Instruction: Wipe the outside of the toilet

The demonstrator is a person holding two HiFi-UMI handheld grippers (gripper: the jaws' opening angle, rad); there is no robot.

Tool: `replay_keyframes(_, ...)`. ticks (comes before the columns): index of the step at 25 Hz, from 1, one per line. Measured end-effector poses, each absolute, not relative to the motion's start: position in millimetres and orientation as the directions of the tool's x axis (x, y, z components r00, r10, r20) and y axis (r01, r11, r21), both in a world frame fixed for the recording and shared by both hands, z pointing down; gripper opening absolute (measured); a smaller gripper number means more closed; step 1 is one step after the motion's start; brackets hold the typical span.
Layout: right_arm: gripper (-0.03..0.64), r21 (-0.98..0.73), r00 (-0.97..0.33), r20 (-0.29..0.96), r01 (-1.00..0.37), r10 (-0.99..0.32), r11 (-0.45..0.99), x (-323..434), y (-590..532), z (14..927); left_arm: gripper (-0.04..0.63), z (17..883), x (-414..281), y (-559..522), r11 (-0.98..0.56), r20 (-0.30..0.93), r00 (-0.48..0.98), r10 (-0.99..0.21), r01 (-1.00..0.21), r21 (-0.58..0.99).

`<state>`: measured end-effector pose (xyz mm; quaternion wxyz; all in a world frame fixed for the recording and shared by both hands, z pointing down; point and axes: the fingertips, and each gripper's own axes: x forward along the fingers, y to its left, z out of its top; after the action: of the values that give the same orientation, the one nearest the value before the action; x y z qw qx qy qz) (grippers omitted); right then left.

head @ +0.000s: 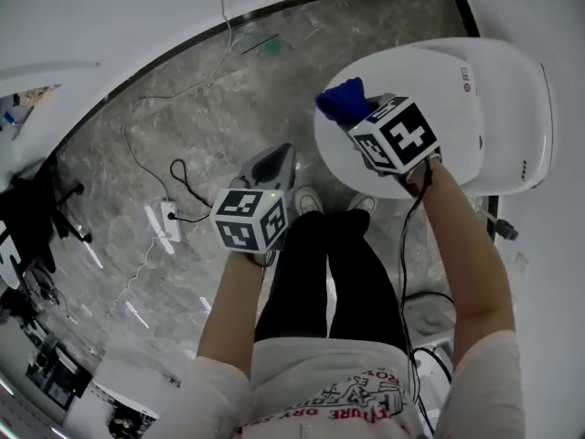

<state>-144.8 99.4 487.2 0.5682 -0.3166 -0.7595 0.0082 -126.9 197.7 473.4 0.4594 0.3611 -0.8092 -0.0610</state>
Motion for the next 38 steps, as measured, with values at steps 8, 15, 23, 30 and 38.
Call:
replay_keyframes(8,0.072,-0.378,-0.354,0.832,0.201,0.427,0.904,-60.2,-63.2,448.7,0.008,427.2,-87.5,21.1,0.522,0.646,-0.16,-0.746,-0.743,0.419)
replay_keyframes(15,0.072,-0.33,-0.566,0.782,-0.021,0.26,0.944,0.1,-216.5,389.1,0.008,386.5,-38.8,-122.9,0.35,0.596,-0.048,-0.802,-0.846,0.402)
replay_keyframes(23,0.072,-0.104,-0.647,0.756,-0.269,-0.1,0.957,73.8,-365.9,360.2,0.008,376.6,2.7,-235.3,0.16,0.546,0.075,-0.834,-0.916,0.369)
replay_keyframes(30,0.072,-0.117,-0.576,0.782,-0.511,-0.238,0.852,139.6,-402.1,424.3,0.008,427.5,36.7,-256.5,0.013,0.61,0.24,-0.755,-0.925,0.38)
replay_keyframes(38,0.072,-0.173,-0.534,0.776,-0.691,-0.335,0.702,167.4,-383.9,460.6,0.008,459.6,47.1,-246.7,-0.17,0.638,0.404,-0.655,-0.902,0.397)
